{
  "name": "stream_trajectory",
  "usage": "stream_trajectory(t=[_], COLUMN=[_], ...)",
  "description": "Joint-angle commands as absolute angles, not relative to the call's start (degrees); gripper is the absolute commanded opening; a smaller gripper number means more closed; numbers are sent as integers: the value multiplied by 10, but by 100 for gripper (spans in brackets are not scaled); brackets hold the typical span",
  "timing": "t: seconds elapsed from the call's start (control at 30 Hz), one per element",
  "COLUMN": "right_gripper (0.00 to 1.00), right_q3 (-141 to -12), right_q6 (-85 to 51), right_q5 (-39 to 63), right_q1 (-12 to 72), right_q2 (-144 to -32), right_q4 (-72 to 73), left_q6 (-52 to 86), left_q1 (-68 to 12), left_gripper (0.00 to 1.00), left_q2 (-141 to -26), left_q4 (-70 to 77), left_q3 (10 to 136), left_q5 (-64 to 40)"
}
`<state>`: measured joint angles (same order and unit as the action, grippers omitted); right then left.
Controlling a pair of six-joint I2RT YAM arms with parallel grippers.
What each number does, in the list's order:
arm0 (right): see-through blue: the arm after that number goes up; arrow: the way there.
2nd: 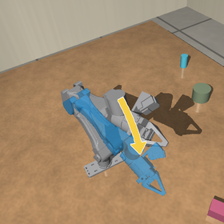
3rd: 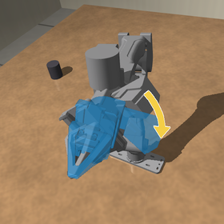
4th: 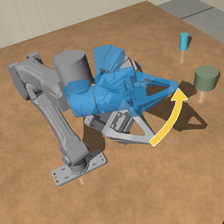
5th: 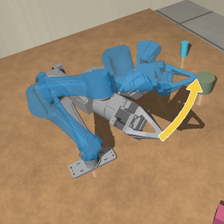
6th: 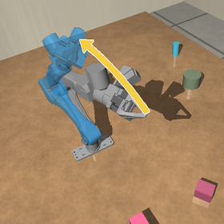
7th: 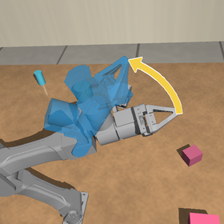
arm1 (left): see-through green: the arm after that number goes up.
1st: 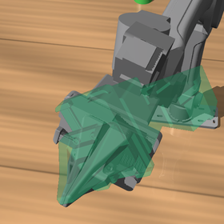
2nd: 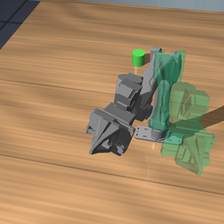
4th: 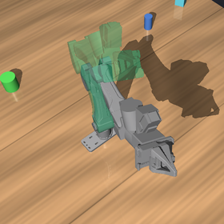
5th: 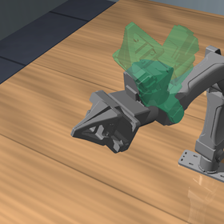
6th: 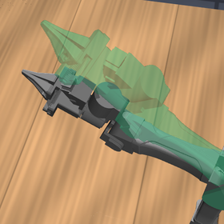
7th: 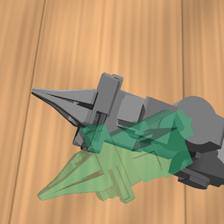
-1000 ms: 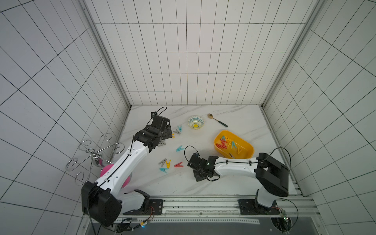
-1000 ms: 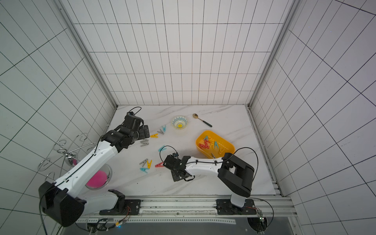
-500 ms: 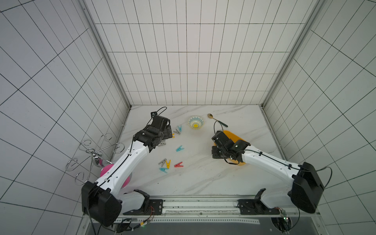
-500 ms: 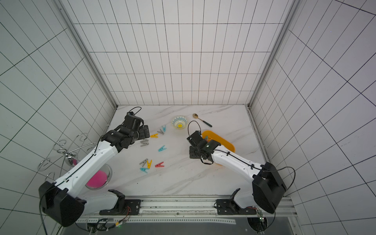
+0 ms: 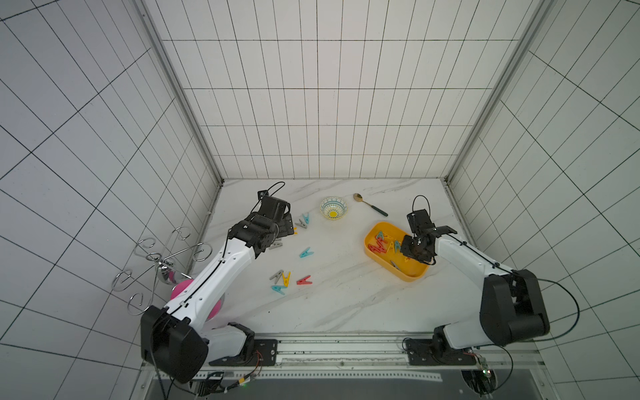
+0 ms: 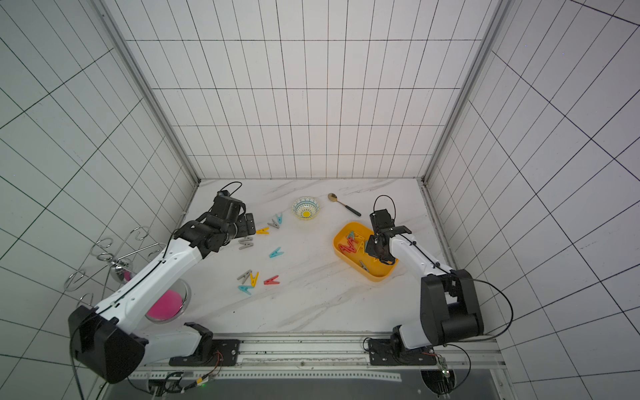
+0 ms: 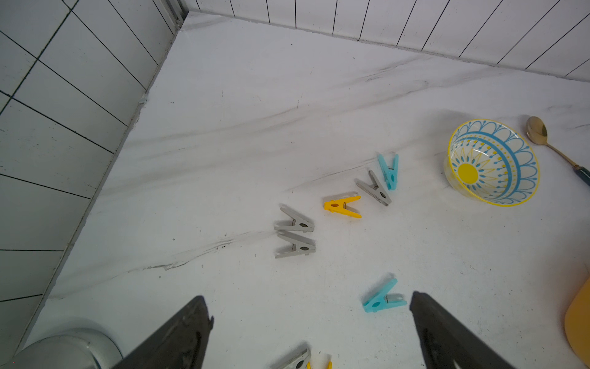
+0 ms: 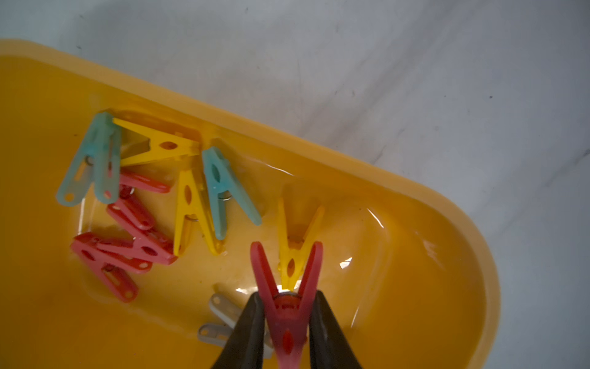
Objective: Put the clothespins into the storage box
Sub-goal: Place the clothespin in the storage box.
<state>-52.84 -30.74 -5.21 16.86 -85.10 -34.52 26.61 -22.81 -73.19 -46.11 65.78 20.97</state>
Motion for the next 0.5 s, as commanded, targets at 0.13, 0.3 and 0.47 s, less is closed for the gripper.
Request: stream_trajectory(t=[0.13,0.3,0.47], right_gripper=[31,37,39], right_q3=[-532,-546,-572], right_q6=[-297,-285,-274], right_q5=[-65,-54,-45], right_q1=[154,154,185], right_q2=[-893,-881,-818], right_q4=[-327,-346,-383], left_q6=[265,265,266], left_q1=[-226,-226,-226], left_gripper=[99,99,99], left_q2=[-746,-744,-739], left_q4=[-447,-447,-446], left_q3=[670,666,661], left_q5=[203,207,209])
